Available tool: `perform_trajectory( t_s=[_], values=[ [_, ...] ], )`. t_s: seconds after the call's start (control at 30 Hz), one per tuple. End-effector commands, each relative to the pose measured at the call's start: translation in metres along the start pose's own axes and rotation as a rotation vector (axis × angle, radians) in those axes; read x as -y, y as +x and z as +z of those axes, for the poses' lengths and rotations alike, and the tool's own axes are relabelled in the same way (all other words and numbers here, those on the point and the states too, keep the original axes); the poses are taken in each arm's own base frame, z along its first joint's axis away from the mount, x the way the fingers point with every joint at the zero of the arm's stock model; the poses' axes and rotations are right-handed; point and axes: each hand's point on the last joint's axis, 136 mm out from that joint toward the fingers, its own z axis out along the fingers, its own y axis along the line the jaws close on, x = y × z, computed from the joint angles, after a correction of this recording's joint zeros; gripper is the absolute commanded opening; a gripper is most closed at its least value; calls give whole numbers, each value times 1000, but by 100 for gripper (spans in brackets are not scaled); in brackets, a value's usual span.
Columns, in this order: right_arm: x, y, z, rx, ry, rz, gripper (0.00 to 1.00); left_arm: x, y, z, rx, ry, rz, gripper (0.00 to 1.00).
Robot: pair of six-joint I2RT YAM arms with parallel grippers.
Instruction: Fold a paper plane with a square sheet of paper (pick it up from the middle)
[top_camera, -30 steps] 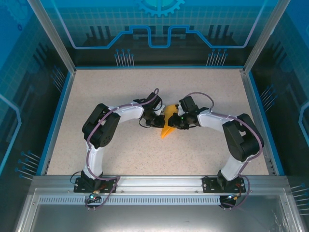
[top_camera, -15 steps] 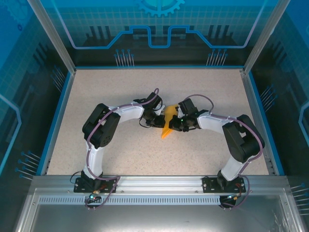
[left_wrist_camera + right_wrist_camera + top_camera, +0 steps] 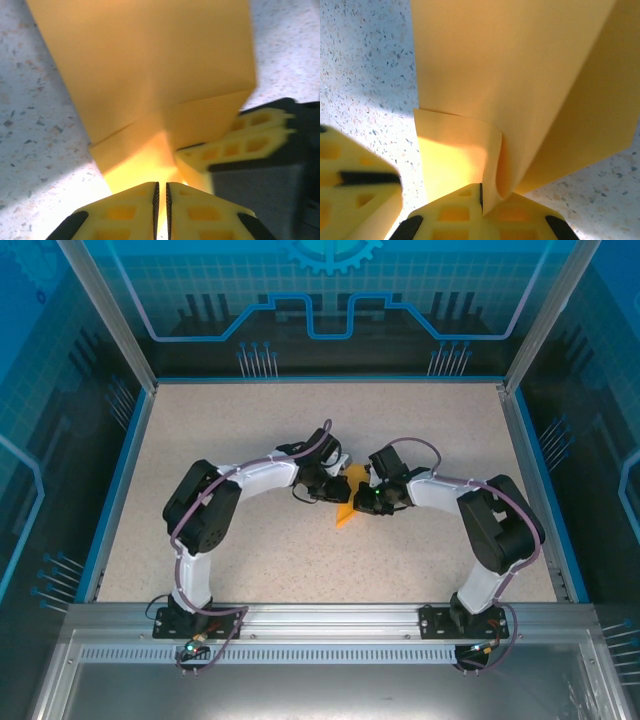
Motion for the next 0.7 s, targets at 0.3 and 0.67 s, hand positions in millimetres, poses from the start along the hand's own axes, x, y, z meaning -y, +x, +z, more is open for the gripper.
perform_trajectory(
  t_s=[0.3,0.67],
  values=[
    [-6,-3,-1,-20,-16,-1,2,-9,32,12,-67,-15,-13,6],
    [-15,-7,-4,-18,-53,12,2,-30,37,31,-89,-76,-12,2]
  ],
)
